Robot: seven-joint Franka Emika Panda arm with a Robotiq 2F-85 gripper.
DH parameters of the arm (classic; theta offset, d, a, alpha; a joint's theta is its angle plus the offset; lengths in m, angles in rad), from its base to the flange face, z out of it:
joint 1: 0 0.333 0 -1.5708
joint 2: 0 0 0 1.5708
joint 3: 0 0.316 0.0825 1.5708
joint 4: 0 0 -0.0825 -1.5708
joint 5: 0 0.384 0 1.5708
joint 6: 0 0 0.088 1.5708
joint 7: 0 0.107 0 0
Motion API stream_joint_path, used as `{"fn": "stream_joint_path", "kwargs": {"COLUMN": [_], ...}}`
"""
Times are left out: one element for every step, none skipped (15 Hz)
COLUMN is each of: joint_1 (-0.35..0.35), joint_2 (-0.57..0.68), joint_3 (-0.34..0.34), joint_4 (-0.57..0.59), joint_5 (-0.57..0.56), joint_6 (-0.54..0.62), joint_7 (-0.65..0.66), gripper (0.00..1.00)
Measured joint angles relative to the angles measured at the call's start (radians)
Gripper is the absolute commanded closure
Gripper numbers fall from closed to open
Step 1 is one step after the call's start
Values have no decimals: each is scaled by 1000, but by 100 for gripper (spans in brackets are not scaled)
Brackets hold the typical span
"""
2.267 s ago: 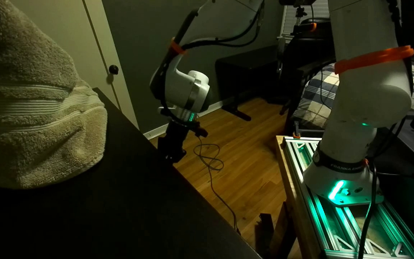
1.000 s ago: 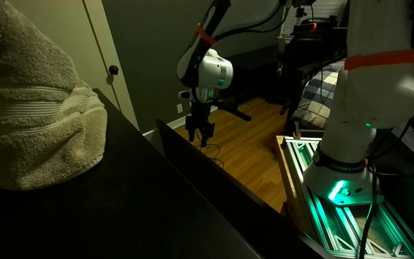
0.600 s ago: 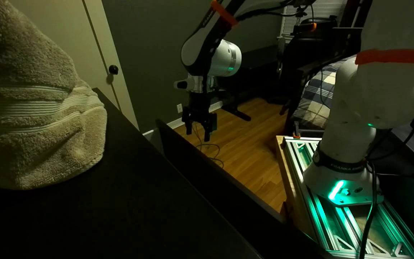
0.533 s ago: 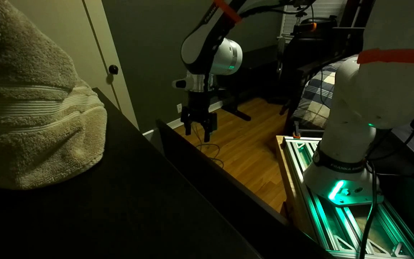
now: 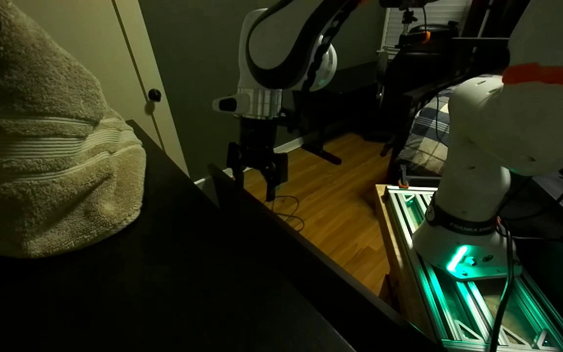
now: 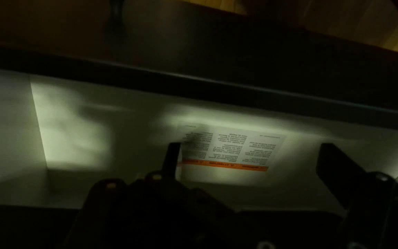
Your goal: Open the drawer
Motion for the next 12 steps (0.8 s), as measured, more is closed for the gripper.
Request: {"fn": "stream_joint_path", "kwargs": {"joint_1": [11,21,30,38,46,53,59,64,68,71,73,74], "joint_2": [-19,-37,-55,-71,-88,-105,-122,-141,-161,-182,-203,-219], "joint_3": [1,1,1,1,2,2,2,3,5,5,5,5], "joint_4": [0,1,1,1,2,2,2,2,1,1,1,-1], "joint_5": [0,0,0,0,0,0,-1,-3,-15,-45,-64,-73], "joint_6": [0,0,-1,-3,-4,-8,-15,-16,-16,-16,-19,-22], "joint_7": [29,55,83,112,148,187,227,264,300,309,312,313], "gripper": [0,0,0,0,0,0,0,0,0,0,0,0]}}
